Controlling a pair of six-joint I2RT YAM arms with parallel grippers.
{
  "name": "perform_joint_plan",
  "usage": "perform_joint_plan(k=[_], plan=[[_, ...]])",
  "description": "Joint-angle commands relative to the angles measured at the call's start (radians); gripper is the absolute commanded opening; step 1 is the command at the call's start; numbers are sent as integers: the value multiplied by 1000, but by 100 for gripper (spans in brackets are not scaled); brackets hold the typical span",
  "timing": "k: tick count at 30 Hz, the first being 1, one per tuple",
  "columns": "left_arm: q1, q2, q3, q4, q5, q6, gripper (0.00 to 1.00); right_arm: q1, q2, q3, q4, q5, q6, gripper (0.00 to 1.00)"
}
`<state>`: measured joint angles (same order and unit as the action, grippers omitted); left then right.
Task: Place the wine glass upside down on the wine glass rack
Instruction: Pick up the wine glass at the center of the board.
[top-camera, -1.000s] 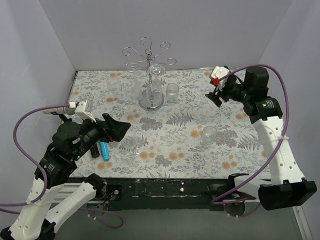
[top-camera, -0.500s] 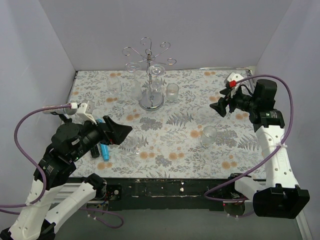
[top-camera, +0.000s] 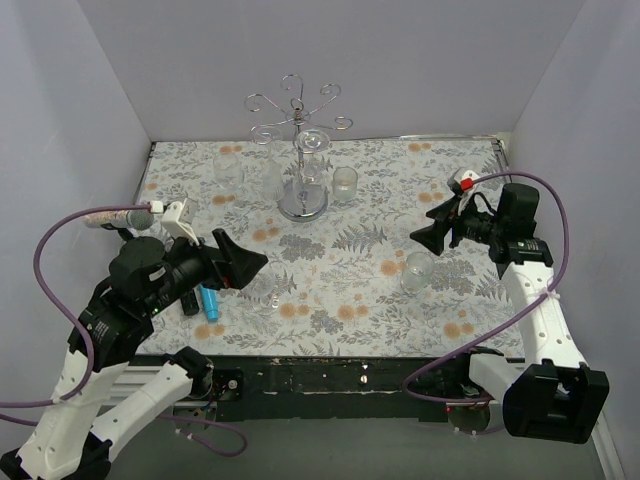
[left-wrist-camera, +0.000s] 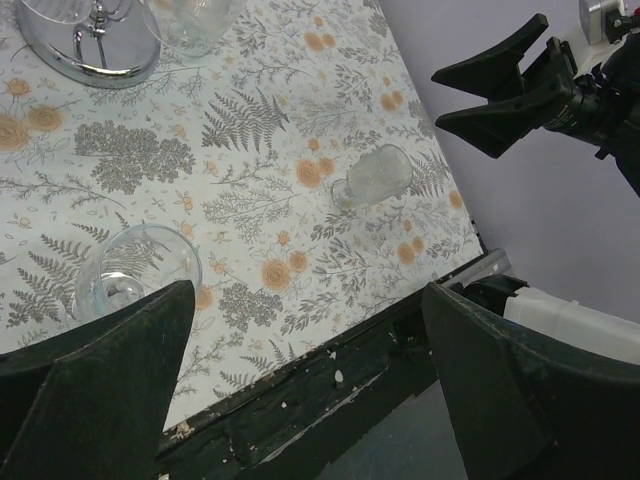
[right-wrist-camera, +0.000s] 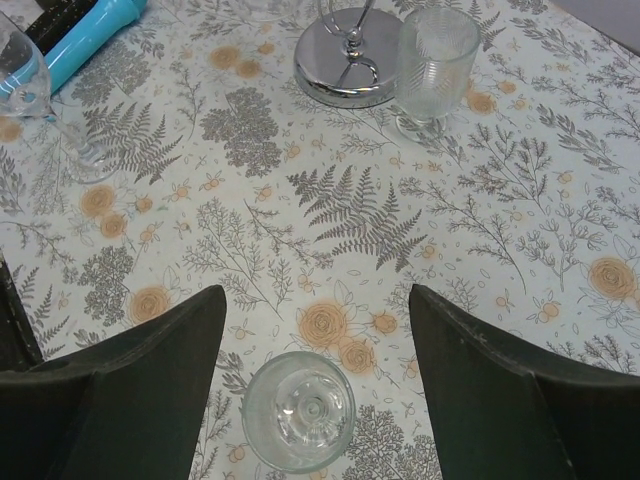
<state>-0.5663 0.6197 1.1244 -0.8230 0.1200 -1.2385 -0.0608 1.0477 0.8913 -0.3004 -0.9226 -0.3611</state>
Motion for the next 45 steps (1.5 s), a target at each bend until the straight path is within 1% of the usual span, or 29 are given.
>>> perform_joint_plan(k=[1,10,15,19,23,28,34,41,45], plan=[[-1,26,34,-50,13,-6,98,-2,-46,-40,99,-39,25,82],[-1,83,34,-68,55,-47,98,-4,-72,-74,110,-51,24,83],[-1,86,40,-93,67,-59,98,-4,-75,-77,110,-56,24,83],[-1,87,46,-136,52,-73,98,-4,-74,-81,112,-56,27,83],[-1,110,55,-205,-12,-102,98,-5,-71,-83,112,-53,25,83],[-1,146,46,-228,-5,-99,98,-5,-66,-83,115,-50,27,83],[-1,218,38,-219,29,-75,98,-5,-68,-89,118,-47,28,83],[-1,330,113,-205,21,-27,98,-8,-64,-89,119,-42,28,83],[-1,393,129,-237,13,-4,93,-8,-60,-89,119,-38,28,83]])
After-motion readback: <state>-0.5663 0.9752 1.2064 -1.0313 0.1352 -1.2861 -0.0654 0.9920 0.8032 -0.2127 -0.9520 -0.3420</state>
